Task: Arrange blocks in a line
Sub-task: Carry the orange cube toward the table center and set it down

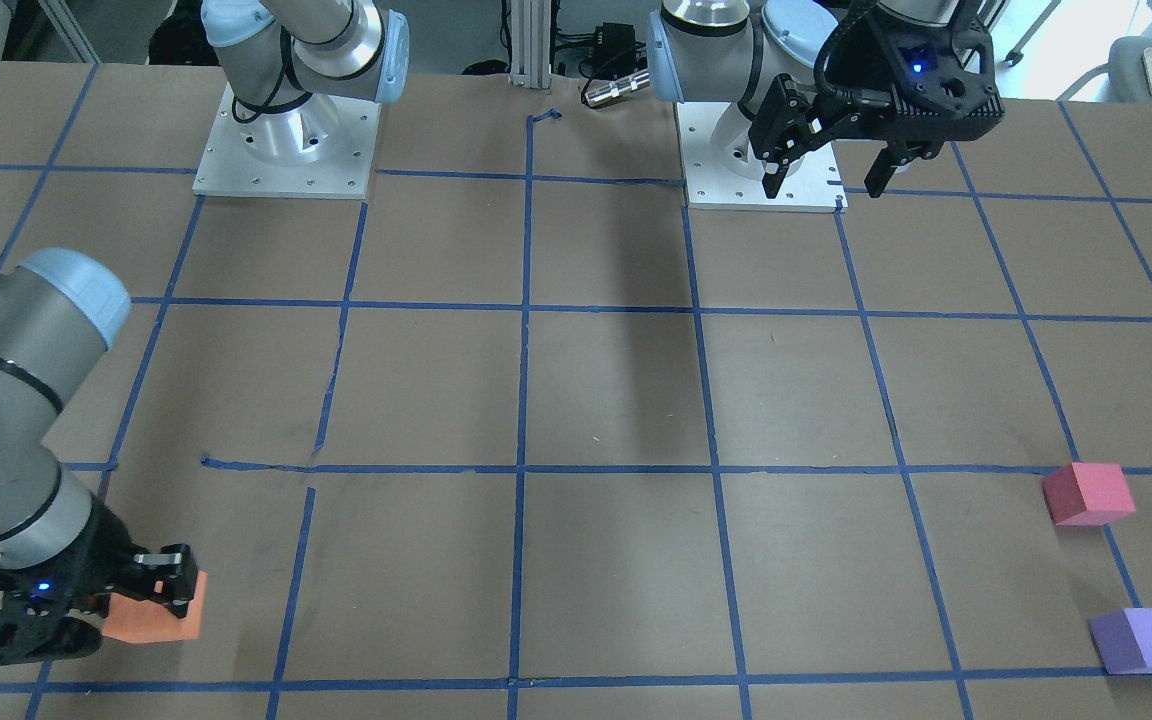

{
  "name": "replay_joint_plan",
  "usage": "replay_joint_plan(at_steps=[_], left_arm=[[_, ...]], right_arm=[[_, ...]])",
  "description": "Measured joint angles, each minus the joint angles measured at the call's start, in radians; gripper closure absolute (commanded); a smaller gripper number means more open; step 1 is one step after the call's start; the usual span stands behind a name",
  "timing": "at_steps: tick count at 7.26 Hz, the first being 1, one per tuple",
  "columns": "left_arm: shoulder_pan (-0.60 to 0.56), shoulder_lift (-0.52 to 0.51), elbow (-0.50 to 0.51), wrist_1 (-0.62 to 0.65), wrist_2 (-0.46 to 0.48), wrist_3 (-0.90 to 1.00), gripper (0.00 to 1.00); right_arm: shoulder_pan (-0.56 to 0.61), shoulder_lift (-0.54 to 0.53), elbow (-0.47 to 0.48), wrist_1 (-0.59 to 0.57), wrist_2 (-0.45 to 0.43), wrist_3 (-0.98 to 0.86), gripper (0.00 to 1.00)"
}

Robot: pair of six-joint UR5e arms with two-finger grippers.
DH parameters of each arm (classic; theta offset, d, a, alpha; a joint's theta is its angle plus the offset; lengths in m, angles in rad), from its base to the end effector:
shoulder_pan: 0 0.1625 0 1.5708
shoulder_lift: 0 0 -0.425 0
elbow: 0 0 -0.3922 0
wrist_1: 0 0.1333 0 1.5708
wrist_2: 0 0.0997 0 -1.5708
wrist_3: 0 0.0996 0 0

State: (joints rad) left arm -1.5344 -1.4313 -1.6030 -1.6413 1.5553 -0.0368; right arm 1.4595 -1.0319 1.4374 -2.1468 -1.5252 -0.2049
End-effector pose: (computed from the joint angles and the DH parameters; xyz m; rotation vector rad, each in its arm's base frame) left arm -0.1190 -0.4388 0.5295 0.1139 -3.1235 0.0575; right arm 0.0599 -0.7047 0.2914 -0.1516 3.1078 -0.2738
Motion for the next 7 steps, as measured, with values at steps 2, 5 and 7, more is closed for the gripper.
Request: replay_joint_plan(at_steps=[2,5,7], left_arm=[[0.0,0.0,0.0,0.0,0.0,0.0,0.0],[0.001,0.0,0.0,0.0,0.0,0.0,0.0],[0.0,0.0,0.0,0.0,0.0,0.0,0.0]], right_arm=[[0.165,-0.004,-0.008,0.016,-0.029,0.156,1.0],[0.328,0.088,-0.091,0.013,-0.027,0.251,1.0],[0.382,0.156,-0.154,0.012,-0.025,0.293,1.0]])
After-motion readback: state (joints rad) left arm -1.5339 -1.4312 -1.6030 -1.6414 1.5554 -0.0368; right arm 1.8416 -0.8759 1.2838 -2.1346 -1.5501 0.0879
